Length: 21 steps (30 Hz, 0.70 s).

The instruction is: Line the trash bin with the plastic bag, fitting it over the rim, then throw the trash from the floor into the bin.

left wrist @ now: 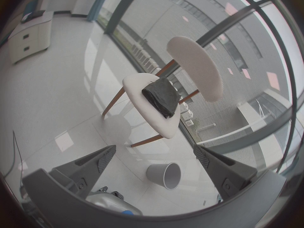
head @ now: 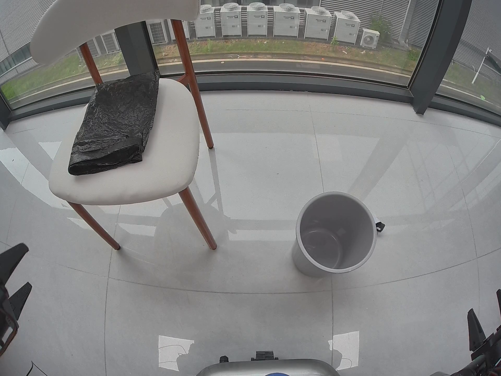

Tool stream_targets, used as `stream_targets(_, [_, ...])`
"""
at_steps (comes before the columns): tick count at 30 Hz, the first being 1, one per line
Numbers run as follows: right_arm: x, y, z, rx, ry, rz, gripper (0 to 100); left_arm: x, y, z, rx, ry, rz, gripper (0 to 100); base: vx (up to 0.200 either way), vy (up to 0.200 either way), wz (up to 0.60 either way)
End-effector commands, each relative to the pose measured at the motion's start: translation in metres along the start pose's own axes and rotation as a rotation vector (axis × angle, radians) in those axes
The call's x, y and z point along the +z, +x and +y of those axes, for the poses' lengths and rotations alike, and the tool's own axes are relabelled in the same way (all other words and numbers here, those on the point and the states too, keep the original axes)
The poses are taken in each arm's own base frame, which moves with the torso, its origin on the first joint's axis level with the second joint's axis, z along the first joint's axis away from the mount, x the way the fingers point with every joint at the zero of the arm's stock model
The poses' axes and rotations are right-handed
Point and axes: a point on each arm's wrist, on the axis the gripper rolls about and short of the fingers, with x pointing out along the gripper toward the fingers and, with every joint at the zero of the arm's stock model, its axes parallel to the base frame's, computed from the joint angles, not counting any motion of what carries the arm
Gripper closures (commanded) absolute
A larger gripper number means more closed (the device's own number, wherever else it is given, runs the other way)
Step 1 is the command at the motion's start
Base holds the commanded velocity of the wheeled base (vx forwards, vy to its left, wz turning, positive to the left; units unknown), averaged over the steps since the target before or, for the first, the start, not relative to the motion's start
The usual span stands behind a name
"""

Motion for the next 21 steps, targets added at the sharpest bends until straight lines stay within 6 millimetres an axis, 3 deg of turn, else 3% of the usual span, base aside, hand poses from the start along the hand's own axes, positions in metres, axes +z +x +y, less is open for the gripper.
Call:
stream_targets(1, [-0.005,0.001,0.0,0.002,0.0,0.008,0,0.018,0.07,-0.019,0.193,-0.167,-0.019,0,0.0,0.0,0.0])
stream_targets(5, [-0.005,0.001,0.0,0.004,0.0,0.008,0,0.026,0.092,-0.015,0.14,-0.212,-0.049,0,0.0,0.0,0.0])
stream_targets(13, [-0.005,0.001,0.0,0.004,0.002,0.009,0,0.032,0.105,0.015,0.049,-0.254,-0.05,0,0.0,0.0,0.0])
stream_targets(21, [-0.005,0.002,0.0,0.006,0.002,0.023,0,0.042,0.127,0.022,0.056,-0.269,-0.035,0,0.0,0.0,0.0])
